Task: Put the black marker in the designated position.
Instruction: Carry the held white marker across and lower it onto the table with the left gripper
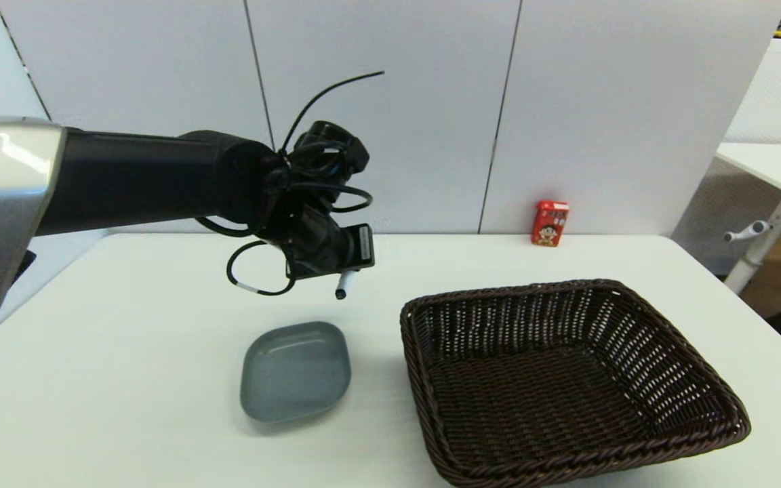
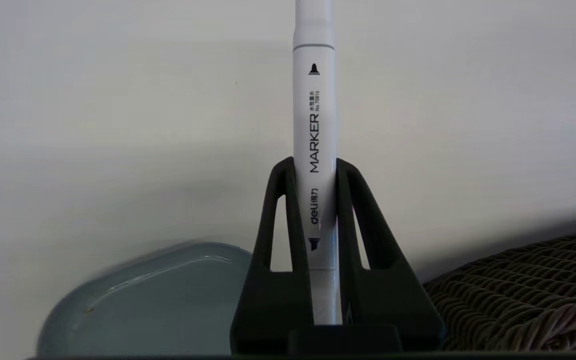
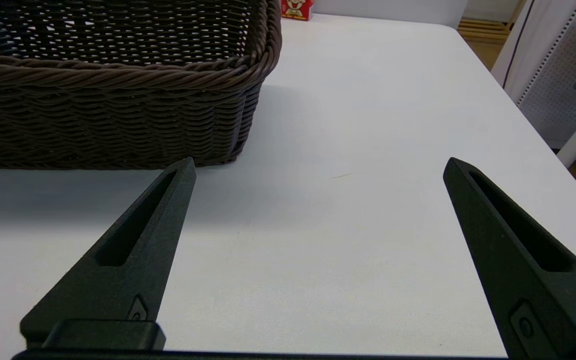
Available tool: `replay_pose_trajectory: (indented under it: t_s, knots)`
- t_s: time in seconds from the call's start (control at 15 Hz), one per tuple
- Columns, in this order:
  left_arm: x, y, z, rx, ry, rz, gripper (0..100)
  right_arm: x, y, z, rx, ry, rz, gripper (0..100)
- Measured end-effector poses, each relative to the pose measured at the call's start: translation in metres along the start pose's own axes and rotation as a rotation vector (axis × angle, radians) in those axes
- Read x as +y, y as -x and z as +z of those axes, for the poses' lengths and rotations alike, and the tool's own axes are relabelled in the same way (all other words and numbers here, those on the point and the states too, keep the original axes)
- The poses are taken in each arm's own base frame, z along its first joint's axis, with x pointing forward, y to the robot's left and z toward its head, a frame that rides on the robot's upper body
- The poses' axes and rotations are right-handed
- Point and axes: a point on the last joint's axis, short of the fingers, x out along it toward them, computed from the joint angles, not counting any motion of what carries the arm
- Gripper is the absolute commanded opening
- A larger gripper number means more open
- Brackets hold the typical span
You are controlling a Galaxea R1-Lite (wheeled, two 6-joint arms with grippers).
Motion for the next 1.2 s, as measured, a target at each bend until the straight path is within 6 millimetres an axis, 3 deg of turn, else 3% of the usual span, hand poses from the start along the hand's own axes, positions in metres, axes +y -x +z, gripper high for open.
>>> replay_pose_trajectory:
  t_s: [0.8, 1.2]
  knots:
    - [-0.033, -0.025, -0.047, -0.008, 0.103, 0.168, 0, 0.0, 0.0, 0.0, 0.0, 0.0, 0.0, 100]
    - [-0.034, -0.031, -0.053, 0.009, 0.107, 0.178, 0, 0.0, 0.0, 0.0, 0.0, 0.0, 0.0, 100]
